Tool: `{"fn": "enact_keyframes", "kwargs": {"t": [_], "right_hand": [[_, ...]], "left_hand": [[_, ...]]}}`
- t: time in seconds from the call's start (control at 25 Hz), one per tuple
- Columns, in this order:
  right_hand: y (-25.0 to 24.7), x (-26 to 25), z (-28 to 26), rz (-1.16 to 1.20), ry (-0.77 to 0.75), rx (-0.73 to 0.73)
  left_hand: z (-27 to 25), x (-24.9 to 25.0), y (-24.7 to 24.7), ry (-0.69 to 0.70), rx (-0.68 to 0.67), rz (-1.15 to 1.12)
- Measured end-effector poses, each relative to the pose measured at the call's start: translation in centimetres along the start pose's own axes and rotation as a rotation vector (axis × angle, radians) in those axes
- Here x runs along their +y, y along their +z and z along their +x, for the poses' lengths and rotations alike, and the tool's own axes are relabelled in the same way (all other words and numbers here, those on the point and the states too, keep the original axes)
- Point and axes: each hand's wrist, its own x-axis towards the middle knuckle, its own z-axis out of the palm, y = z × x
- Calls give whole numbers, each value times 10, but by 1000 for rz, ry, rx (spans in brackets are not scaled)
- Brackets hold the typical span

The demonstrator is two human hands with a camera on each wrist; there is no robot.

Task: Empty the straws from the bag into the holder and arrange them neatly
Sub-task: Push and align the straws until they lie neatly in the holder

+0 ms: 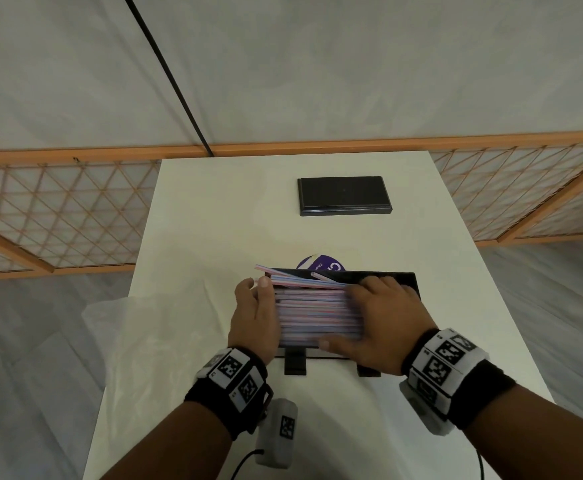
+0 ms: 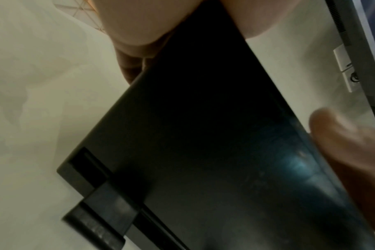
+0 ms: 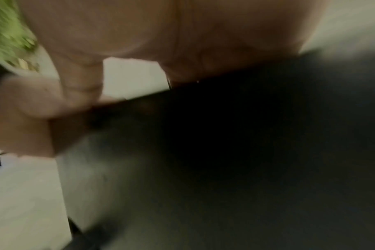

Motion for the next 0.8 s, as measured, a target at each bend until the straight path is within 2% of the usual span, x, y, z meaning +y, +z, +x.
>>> {"fn": "enact_keyframes", "kwargs": {"t": [0.12, 0.2, 0.36, 0.44, 0.64, 0.8], "right_hand": [[11, -1, 5, 33, 41, -131], [15, -3, 4, 34, 30, -166], [7, -4, 0, -28, 50, -67], [7, -8, 5, -2, 65, -94], [13, -18, 10, 11, 47, -170], [10, -15, 10, 24, 20, -271]], "left_hand": [[-1, 0, 0, 41, -1, -3], [-2, 0, -1, 41, 0, -18], [3, 4, -6, 47, 51, -76], [7, 9, -6, 46, 54, -97], [4, 18, -3, 81, -24, 18], [6, 14, -6, 57, 8, 148]]}}
